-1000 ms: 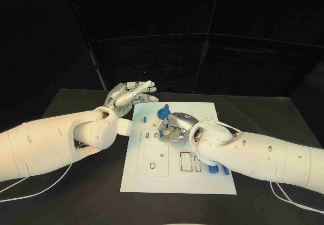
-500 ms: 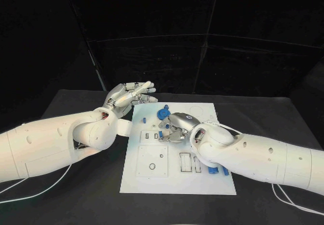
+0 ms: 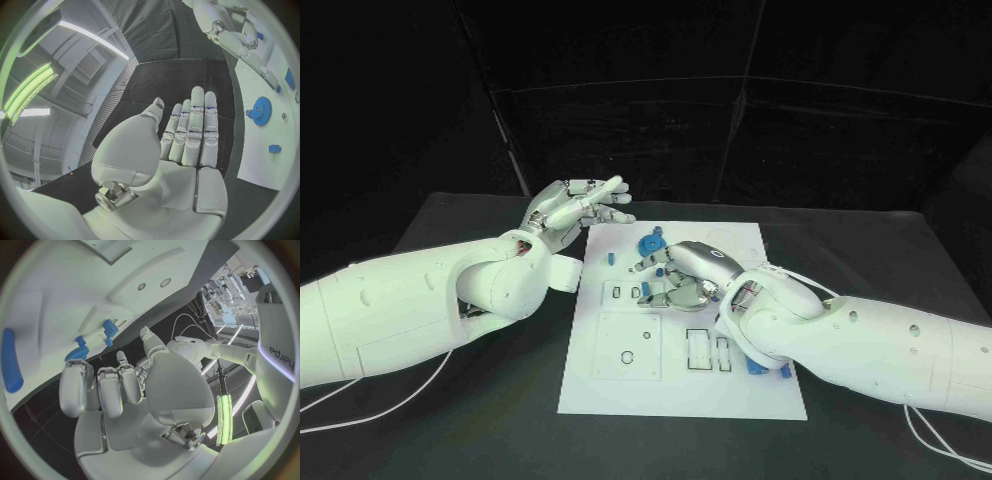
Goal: Assemble the parts on the task board
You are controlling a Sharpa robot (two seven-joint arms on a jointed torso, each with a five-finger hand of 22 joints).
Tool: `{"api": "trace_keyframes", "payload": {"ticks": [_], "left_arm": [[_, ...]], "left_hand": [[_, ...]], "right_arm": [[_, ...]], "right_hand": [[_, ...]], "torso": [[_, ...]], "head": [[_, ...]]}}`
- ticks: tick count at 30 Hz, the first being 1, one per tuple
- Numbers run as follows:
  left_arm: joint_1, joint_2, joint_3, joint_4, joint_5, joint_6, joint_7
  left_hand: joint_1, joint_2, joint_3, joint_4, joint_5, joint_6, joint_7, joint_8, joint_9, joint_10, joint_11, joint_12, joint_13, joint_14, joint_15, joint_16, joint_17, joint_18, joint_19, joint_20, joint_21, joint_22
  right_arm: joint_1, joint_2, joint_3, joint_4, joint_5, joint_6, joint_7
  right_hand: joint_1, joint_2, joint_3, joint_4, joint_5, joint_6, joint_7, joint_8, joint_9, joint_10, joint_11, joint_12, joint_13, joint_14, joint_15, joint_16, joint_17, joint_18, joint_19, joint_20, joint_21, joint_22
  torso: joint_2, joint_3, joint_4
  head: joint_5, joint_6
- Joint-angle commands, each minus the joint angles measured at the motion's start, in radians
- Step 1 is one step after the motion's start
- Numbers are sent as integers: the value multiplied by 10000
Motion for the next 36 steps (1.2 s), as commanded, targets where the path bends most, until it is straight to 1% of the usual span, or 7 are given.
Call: {"api": "trace_keyframes", "payload": {"ticks": [1, 8, 11, 15, 27, 30, 36], "left_arm": [[15, -55, 3, -41, -653, -171, -380], [103, -294, 7, -156, -2180, -859, -2181], [221, -392, 7, -213, -3186, -544, -3448], [464, -448, 8, -286, -4794, 548, -5375], [1082, 299, -59, -788, -8065, 2964, -8816], [1260, 723, -312, -1011, -8451, 3194, -9227], [1462, 1535, -728, -1399, -9284, 3543, -9856]], "left_hand": [[-60, 26, -103, -31, 49, 203, -137, 44, 5, 517, -221, 190, 100, 849, -253, 643, 397, 159, 608, -286, 415, 194], [-289, -359, -533, -167, -14, 734, -766, 500, 250, 2386, -1051, 2313, 1489, 3002, -1146, 10191, 9869, 94, 3190, -1271, 3113, 1812], [-468, -370, -673, -168, 57, 960, -1010, 875, 498, 2545, -1222, 3569, 2440, 3115, -1310, 11951, 12102, -372, 4105, -1421, 5949, 5220], [-869, -100, -886, -103, 55, 496, -1039, 1676, 1231, 1304, -1226, 7574, 6352, 3084, -1318, 12460, 12779, -657, 4104, -1550, 8059, 7614], [-1116, 347, -892, 198, 41, -373, -912, 1954, 1644, 93, -1124, 7130, 5695, 2989, -1295, 12228, 12445, -557, 4237, -1470, 8019, 7427], [-1134, 401, -904, 280, 53, -544, -865, 2045, 1740, -12, -1083, 7128, 5706, 3107, -1247, 12492, 12859, -1081, 5100, -1434, 10016, 10542], [-1772, 339, -1331, 824, 46, -279, -1075, 2657, 2124, 1914, -1234, 10162, 9172, 3210, -1337, 12726, 13225, -1212, 5268, -1493, 10625, 11463]], "right_arm": [[56, -300, 9, 335, 725, -281, 941], [540, -1373, 21, 925, 3316, 901, 1270], [805, -1855, 50, 1006, 4302, 1443, 1278], [1017, -2346, 326, 910, 5328, 1798, 1312], [1584, -2616, 524, -132, 6537, 1811, 1397], [1614, -2491, 531, -354, 6584, 1813, 1397], [1635, -2297, 535, -592, 6555, 1832, 1380]], "right_hand": [[148, 2, -107, 5, 68, 21, 1, 144, 26, 28, 69, -23, 1243, 862, 49, -27, 1791, -51, -2, 73, 1, 15], [406, 245, -238, -12, 500, 546, -162, 685, 111, -132, -72, -181, 1043, 810, -60, -130, 1585, -7, -100, -7, -101, -205], [452, 307, -252, -23, 526, 594, -186, 758, 112, -188, -95, -239, 971, 779, -83, -192, 1459, 15, -150, -29, -157, -327], [516, 377, -252, -47, 556, 607, -201, 811, 103, -200, -114, -255, 953, 763, -102, -227, 1396, 25, -176, -49, -190, -389], [582, 497, -244, -68, 629, 604, -214, 876, 85, -212, -131, -278, 925, 729, -124, -304, 1252, 47, -225, -74, -255, -515], [588, 519, -245, -69, 645, 603, -216, 890, 81, -232, -134, -300, 898, 712, -128, -340, 1182, 60, -252, -78, -287, -585], [600, 555, -245, -71, 674, 602, -220, 911, 75, -238, -139, -310, 886, 702, -133, -364, 1142, 64, -263, -84, -304, -611]], "torso": [[-5, -5, -10], [-10, -2, 16], [-44, 7, 11], [-130, 28, -1], [-435, 156, 50], [-489, 187, 49], [-565, 233, 48]], "head": [[2, 24], [-45, 118], [-57, 136], [-43, 127], [-24, -53], [-31, -104], [-61, -211]]}}
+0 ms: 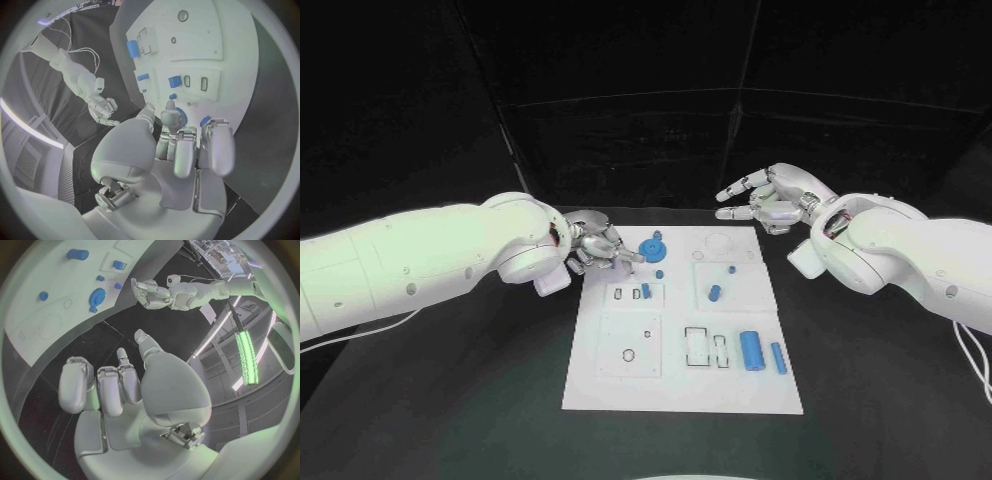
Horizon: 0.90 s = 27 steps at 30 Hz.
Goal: Assemble the parts on the task board
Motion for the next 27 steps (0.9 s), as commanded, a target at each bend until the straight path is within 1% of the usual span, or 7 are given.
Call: {"api": "trace_keyframes", "payload": {"ticks": [1, 4, 8, 12, 14, 19, 27], "left_arm": [[82, 347, -124, -207, -1374, 839, -1064], [117, 637, -215, -353, -1619, 991, -1212], [165, 994, -344, -556, -1784, 1096, -1414], [189, 1273, -400, -683, -1799, 1036, -1898], [195, 1361, -414, -732, -1804, 1000, -2048], [203, 1561, -429, -853, -1810, 1178, -2248], [205, 1861, -433, -1047, -1811, 1515, -2340]], "left_hand": [[-406, -75, -285, 332, -22, 101, -91, 320, 209, 726, -86, 1254, 1464, 1037, -101, 30, 2629, -207, 511, -76, 104, 137], [-550, -90, -548, 515, -33, 24, -137, 619, 445, 909, -149, 1770, 2061, 1037, -148, 30, 2629, -239, 529, -113, 232, 336], [-677, -67, -912, 721, -23, -29, -243, 1203, 936, 1013, -234, 2152, 2505, 1037, -222, 30, 2629, -267, 542, -166, 359, 533], [-791, -79, -1225, 882, -27, -216, -287, 1581, 1312, 1066, -263, 2326, 2718, 1037, -241, 30, 2629, -277, 544, -194, 415, 617], [-787, -62, -1343, 928, -26, -325, -298, 1732, 1476, 1052, -270, 2349, 2743, 1037, -252, 30, 2629, -281, 542, -203, 432, 644], [-728, 24, -1532, 989, -27, -516, -317, 2011, 1786, 1043, -284, 2392, 2800, 1037, -265, 30, 2629, -276, 526, -220, 432, 643], [-681, 78, -1610, 1001, -26, -591, -327, 2142, 1935, 1021, -292, 2386, 2792, 1037, -271, 30, 2629, -279, 525, -225, 445, 666]], "right_arm": [[29, 92, 10, -116, 247, 149, 140], [32, 149, 11, -189, 202, 151, 125], [34, 209, 11, -284, 155, 139, 96], [35, 273, 10, -357, 109, 139, 77], [35, 302, 10, -384, 83, 142, 67], [35, 370, 10, -460, 22, 142, 43], [35, 473, 10, -525, -51, 160, 21]], "right_hand": [[28, 84, -13, -29, 40, 47, -22, 72, -16, -93, 6, -67, 886, 701, -58, -35, 1136, 63, -60, -29, -73, -19], [30, 91, -15, -30, 51, 50, -24, 81, -17, -91, 4, -66, 887, 700, -59, -38, 1131, 64, -63, -31, -78, -27], [30, 98, -21, -31, 70, 58, -27, 96, -18, -94, 1, -71, 880, 697, -62, -46, 1119, 64, -63, -34, -81, -29], [31, 111, -37, -34, 134, 65, -34, 127, -23, -97, -5, -79, 871, 695, -70, -57, 1105, 66, -67, -41, -93, -43], [33, 119, -51, -40, 205, 68, -39, 153, -28, -96, -11, -82, 867, 695, -76, -64, 1098, 66, -67, -47, -100, -48], [33, 122, -59, -42, 239, 71, -41, 168, -30, -94, -14, -81, 867, 696, -79, -66, 1099, 65, -64, -50, -100, -44], [29, 132, -78, -45, 318, 81, -48, 203, -35, -92, -21, -83, 864, 697, -85, -73, 1091, 64, -61, -58, -106, -47]], "torso": [[-87, 54, -12], [-99, 59, -10], [-91, 57, -8], [-63, 44, -17], [-67, 48, -16], [-63, 36, 9], [-56, 26, -8]], "head": [[-28, -78], [-58, -105], [-58, -137], [-39, -126], [-56, -148], [-84, -180], [-56, -240]]}}
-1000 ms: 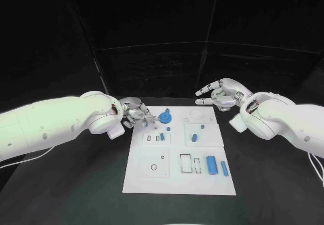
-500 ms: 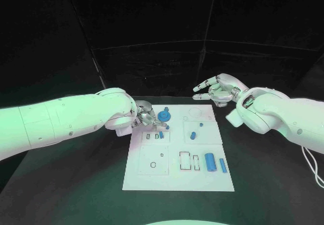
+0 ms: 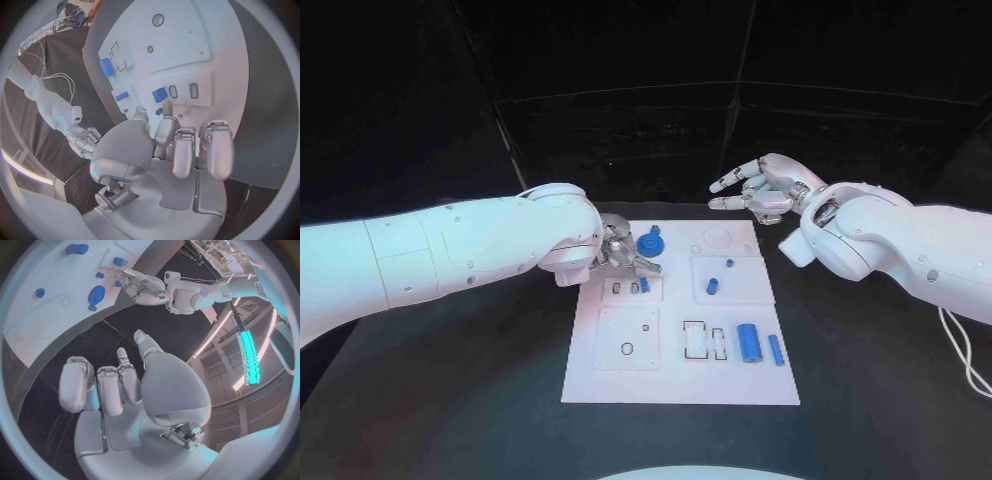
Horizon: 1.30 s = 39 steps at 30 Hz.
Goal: Assemble the parts on the task board
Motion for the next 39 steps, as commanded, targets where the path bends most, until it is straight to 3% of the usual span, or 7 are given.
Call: {"api": "trace_keyframes", "payload": {"ticks": [1, 20, 39], "left_arm": [[19, 84, -4, -108, -149, 467, -261], [-39, 590, -3, -596, -148, 1100, -359], [-103, 861, -2, -875, -148, 1395, -391]], "left_hand": [[2, 109, -67, 6, -26, -92, 17, 48, 38, 19, -8, 51, 0, 1039, -59, 30, 2630, -134, 499, -54, 8, 531], [252, 207, -136, -129, -25, -262, 15, 252, 308, -57, -14, -8, -72, 1039, -60, 30, 2630, -134, 489, -57, 14, 546], [593, 403, -21, -380, -22, -403, 12, 414, 549, -120, -11, -71, -147, 1039, -62, 30, 2630, -128, 472, -56, 1, 531]], "right_arm": [[25, 28, 9, -17, -96, 84, 33], [24, 117, 9, -43, -198, 88, -17], [24, 153, 8, -47, -224, 103, -40]], "right_hand": [[-9, 94, -50, -17, 38, 46, -12, 50, -16, -56, 14, -45, 864, 697, -86, -57, 1094, 64, -27, -24, -68, -7], [-25, 118, -72, -10, 141, 44, -18, 89, -25, -43, 8, -36, 872, 702, -95, -57, 1102, 63, -20, -32, -71, -4], [-21, 161, -94, -17, 383, 17, -23, 151, -46, -33, -1, -34, 872, 708, -106, -63, 1102, 62, -10, -46, -83, -13]], "torso": [[8, -14, -6], [-5, 4, 1], [-4, -5, 8]], "head": [[17, -29], [39, -156], [10, -214]]}}
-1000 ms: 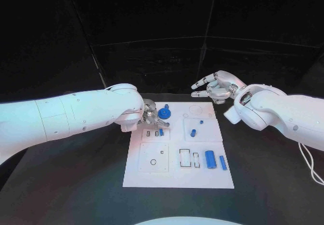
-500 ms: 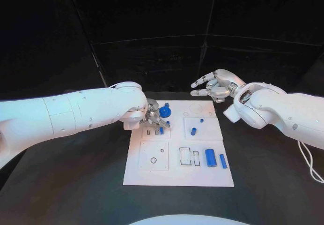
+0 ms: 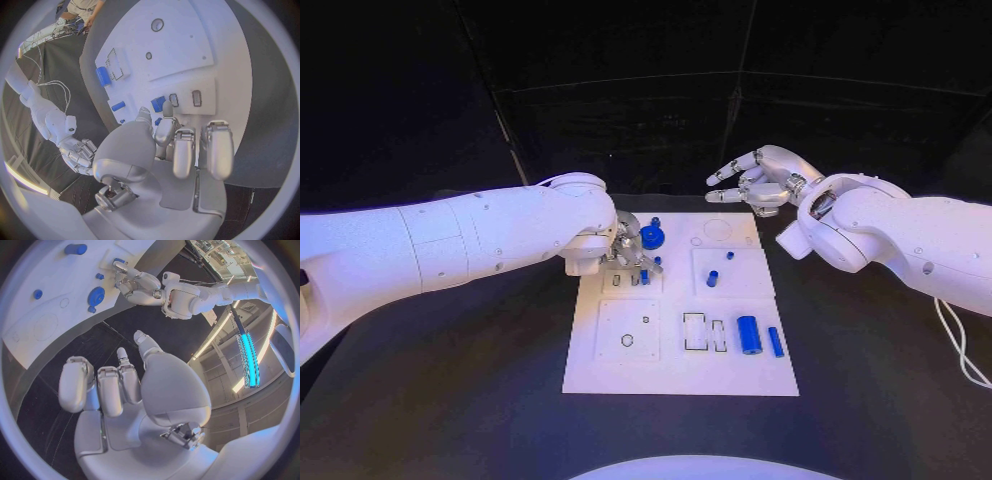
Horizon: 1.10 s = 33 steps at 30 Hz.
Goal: Assemble the parts on the task board
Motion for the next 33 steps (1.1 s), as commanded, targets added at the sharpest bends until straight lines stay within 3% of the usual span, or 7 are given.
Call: {"api": "trace_keyframes", "payload": {"ticks": [1, 9, 20, 33], "left_arm": [[4, 37, 0, -35, -87, 253, -67], [0, 71, 0, -56, -87, 282, -71], [-1, 80, 0, -6, -88, 352, -66], [-8, 14, 1, 60, -7, 179, -48]], "left_hand": [[134, 7, 19, -100, -22, -107, -6, 70, 40, -49, -14, -35, -12, 1039, -64, 30, 2633, -127, 468, -57, -6, 521], [358, 129, 175, -305, -21, -179, -6, 145, 169, -64, -15, -54, -28, 1039, -65, 30, 2633, -125, 460, -58, -14, 514], [1032, 268, 723, -988, -16, -293, -37, 258, 401, -75, -46, -84, -39, 1039, -87, 30, 2633, -115, 441, -71, -42, 482], [2002, 526, 1929, -1963, -1, -433, -157, 181, 502, -137, -160, -187, -87, 1039, -189, 30, 2633, -100, 421, -158, -90, 424]], "right_arm": [[24, 21, 8, -7, -30, 73, 35], [23, 37, 8, -25, -30, 106, 28], [23, 84, 8, -66, -30, 159, 10], [22, 143, 7, -152, -48, 182, -11]], "right_hand": [[23, 120, -67, 10, 55, 16, -24, 67, -16, -32, -2, -32, 874, 673, -71, -63, 1104, 62, -9, -47, -43, -3], [32, 132, -67, 3, 114, 7, -24, 81, -22, -33, -3, -35, 871, 675, -73, -63, 1108, 61, -6, -49, -45, -4], [53, 153, -61, -16, 236, -11, -23, 108, -31, -34, -5, -37, 867, 676, -76, -69, 1102, 63, -5, -53, -53, -15], [57, 160, -57, -19, 261, -14, -23, 113, -33, -35, -4, -38, 865, 676, -76, -69, 1103, 62, -2, -53, -53, -12]], "torso": [[-4, 2, 10], [-3, -3, 9], [-3, -4, 13], [1, -4, 19]], "head": [[-2, -12], [-4, -40], [-17, -63], [-12, -82]]}}
